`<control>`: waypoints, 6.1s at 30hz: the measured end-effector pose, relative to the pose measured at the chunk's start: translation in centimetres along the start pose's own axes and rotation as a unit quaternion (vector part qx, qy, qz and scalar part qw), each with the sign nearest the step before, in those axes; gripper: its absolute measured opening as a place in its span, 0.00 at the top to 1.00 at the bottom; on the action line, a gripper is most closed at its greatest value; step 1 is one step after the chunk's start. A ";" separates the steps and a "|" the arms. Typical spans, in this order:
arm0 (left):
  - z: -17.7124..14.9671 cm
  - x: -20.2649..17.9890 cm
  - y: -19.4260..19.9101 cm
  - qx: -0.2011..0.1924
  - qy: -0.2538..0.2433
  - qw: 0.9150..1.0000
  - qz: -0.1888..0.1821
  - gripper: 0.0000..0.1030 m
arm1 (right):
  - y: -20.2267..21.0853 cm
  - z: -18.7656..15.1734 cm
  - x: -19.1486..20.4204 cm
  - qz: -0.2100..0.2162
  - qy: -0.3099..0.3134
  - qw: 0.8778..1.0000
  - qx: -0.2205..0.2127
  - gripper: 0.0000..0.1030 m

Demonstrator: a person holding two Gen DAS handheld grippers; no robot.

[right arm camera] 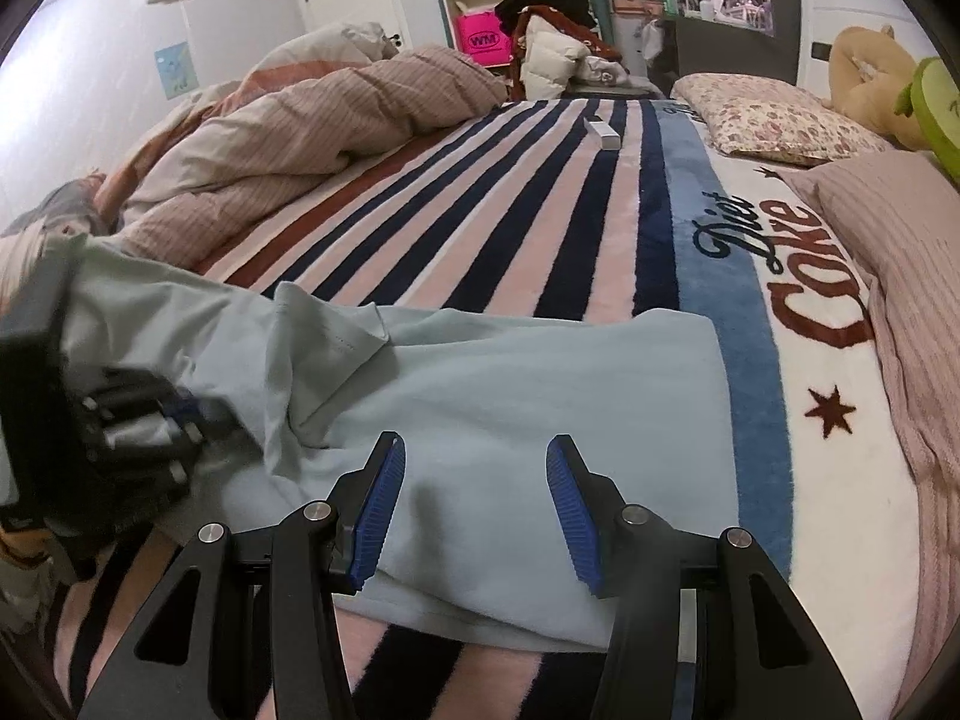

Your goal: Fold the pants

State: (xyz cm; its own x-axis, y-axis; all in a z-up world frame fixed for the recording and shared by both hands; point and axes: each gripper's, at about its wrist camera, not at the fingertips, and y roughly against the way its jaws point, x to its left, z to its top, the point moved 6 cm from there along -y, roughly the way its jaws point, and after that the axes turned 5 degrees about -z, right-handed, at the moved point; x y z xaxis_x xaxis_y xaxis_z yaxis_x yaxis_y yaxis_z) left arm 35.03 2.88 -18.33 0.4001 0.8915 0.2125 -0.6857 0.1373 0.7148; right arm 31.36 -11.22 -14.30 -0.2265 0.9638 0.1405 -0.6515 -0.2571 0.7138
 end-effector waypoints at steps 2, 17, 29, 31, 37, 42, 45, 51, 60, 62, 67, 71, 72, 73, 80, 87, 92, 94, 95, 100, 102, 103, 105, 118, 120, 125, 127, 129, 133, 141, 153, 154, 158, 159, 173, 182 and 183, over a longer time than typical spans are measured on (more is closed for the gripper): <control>0.2 1.2 0.8 -0.012 -0.008 1.000 0.028 0.93 | 0.2 0.1 -0.2 0.003 -0.008 1.000 -0.004 0.57; -0.6 2.5 3.6 0.035 0.078 0.988 -0.132 0.33 | -0.3 -0.1 -0.2 0.018 -0.014 1.000 0.010 0.57; 4.2 0.6 -2.1 0.011 0.159 0.980 -0.119 0.66 | 0.0 0.0 -0.3 0.028 -0.024 0.999 0.005 0.57; 3.3 1.2 -2.4 0.024 0.152 0.983 -0.099 0.94 | 0.0 0.0 -0.3 0.028 -0.024 0.999 0.005 0.57; -0.3 4.3 0.0 0.023 0.159 0.987 -0.027 0.93 | 0.2 0.1 -0.4 0.030 -0.032 0.999 0.001 0.57; -3.5 4.6 0.1 0.067 0.174 0.981 -0.048 0.86 | 0.0 0.0 -0.4 0.025 -0.026 0.999 0.005 0.57; -4.0 5.0 2.1 0.052 0.190 0.979 -0.051 0.57 | -0.2 -0.1 -0.7 0.001 -0.017 1.000 0.009 0.57; -5.4 8.1 9.7 -0.004 0.226 0.974 0.008 0.30 | -0.2 -0.1 -1.7 -0.038 -0.007 0.999 0.010 0.57; -9.9 13.8 15.1 -0.015 0.288 0.953 0.091 0.27 | -0.1 0.0 -1.4 -0.010 -0.018 1.000 0.010 0.57; -10.8 14.8 14.9 -0.011 0.297 0.948 0.111 0.27 | -0.1 0.0 -1.3 -0.008 -0.019 1.000 0.010 0.57; -11.3 16.1 13.9 -0.018 0.309 0.947 0.089 0.27 | -0.3 -0.1 -1.3 -0.005 -0.022 1.000 0.012 0.57; -10.8 16.7 12.9 -0.023 0.318 0.944 0.085 0.27 | -0.4 -0.2 -1.3 -0.001 -0.026 1.000 0.013 0.57; -10.7 16.9 12.7 -0.024 0.314 0.945 0.091 0.28 | -0.4 -0.2 -1.3 -0.001 -0.027 1.000 0.013 0.57; -10.6 17.1 12.3 -0.025 0.312 0.944 0.102 0.33 | -0.4 -0.3 -1.3 0.000 -0.027 1.000 0.012 0.57; -9.8 17.7 11.6 -0.027 0.290 0.948 0.129 0.82 | -0.3 -0.2 -1.4 0.004 -0.033 0.999 0.010 0.57; -6.0 14.6 14.6 -0.064 0.236 0.963 0.113 0.83 | 0.1 0.0 -1.5 0.011 -0.042 0.999 0.006 0.57; -0.9 10.9 14.6 -0.087 0.205 0.974 0.040 0.84 | 0.3 0.1 -1.7 0.018 -0.047 0.999 0.003 0.57; 1.1 9.3 14.0 -0.094 0.194 0.976 0.010 0.84 | 0.3 0.2 -1.8 0.020 -0.049 0.999 0.002 0.57; 2.4 8.2 13.4 -0.096 0.190 0.977 -0.010 0.84 | 0.4 0.2 -1.9 0.021 -0.050 0.999 0.002 0.57; 7.9 3.1 10.7 -0.108 0.168 0.977 -0.079 0.84 | 0.5 0.4 -2.8 0.024 -0.064 0.998 -0.002 0.57; 9.5 1.0 9.3 -0.101 0.159 0.976 -0.108 0.84 | 0.6 0.5 -3.3 0.025 -0.069 0.997 -0.004 0.57; 9.9 -0.4 8.2 -0.088 0.152 0.976 -0.124 0.84 | 0.7 0.5 -3.5 0.025 -0.071 0.997 -0.005 0.57; 9.9 -2.4 6.3 -0.059 0.148 0.974 -0.159 0.83 | 0.8 0.6 -3.9 0.028 -0.077 0.997 -0.006 0.57; 5.9 -0.7 10.3 -0.085 0.160 0.964 -0.194 0.33 | 1.2 0.8 -4.3 0.037 -0.088 0.995 -0.010 0.55; 5.3 1.1 10.7 -0.104 0.167 0.967 -0.162 0.31 | 1.7 1.0 -3.9 0.066 -0.096 0.993 -0.013 0.55; 2.0 5.1 8.1 -0.091 0.197 0.971 -0.101 0.30 | 3.6 1.5 -2.4 0.118 -0.088 0.989 -0.021 0.48; 0.6 6.3 7.1 -0.082 0.214 0.969 -0.096 0.30 | 4.0 1.6 -1.2 0.143 -0.079 0.986 -0.015 0.45; -0.6 7.2 6.5 -0.076 0.231 0.965 -0.097 0.30 | 4.5 1.5 0.0 0.156 -0.071 0.985 -0.013 0.45; -1.1 7.7 6.6 -0.083 0.236 0.962 -0.107 0.30 | 3.6 0.0 2.2 0.191 -0.098 0.976 0.027 0.40; -1.3 7.8 6.1 -0.072 0.224 0.967 -0.102 0.30 | -0.5 -0.2 3.2 0.121 -0.139 0.981 0.062 0.33; -2.4 10.1 5.9 -0.079 0.275 0.951 -0.114 0.30 | -0.9 7.3 4.6 -0.004 -0.023 0.999 -0.049 0.77; -2.3 10.1 5.9 -0.081 0.275 0.951 -0.114 0.30 | -0.1 8.1 5.3 -0.007 0.013 0.997 -0.074 0.77; -2.3 9.9 5.9 -0.082 0.273 0.952 -0.116 0.30 | 0.9 7.0 5.6 -0.051 0.090 0.993 -0.062 0.70; -2.3 9.9 5.9 -0.081 0.272 0.952 -0.116 0.30 | 0.6 6.1 4.8 -0.052 0.078 0.995 -0.039 0.65; -2.1 9.7 5.8 -0.082 0.271 0.951 -0.124 0.30 | 2.6 -1.0 -0.6 0.070 -0.154 0.984 0.060 0.41; -2.2 9.8 5.9 -0.082 0.283 0.947 -0.128 0.30 | -3.1 0.2 -0.3 0.074 -0.199 0.975 0.063 0.35; -2.3 9.8 5.9 -0.082 0.283 0.947 -0.129 0.30 | -3.3 0.5 0.0 0.067 -0.196 0.977 0.056 0.35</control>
State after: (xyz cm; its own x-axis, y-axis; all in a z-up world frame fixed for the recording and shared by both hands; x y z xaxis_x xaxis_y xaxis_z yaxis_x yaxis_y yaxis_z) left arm 33.56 13.41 -13.56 0.2083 0.9017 -0.3788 -0.7132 0.4051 0.5721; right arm 33.86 -10.33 -16.33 0.0045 0.8803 0.4745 -0.5461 -0.3953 0.7386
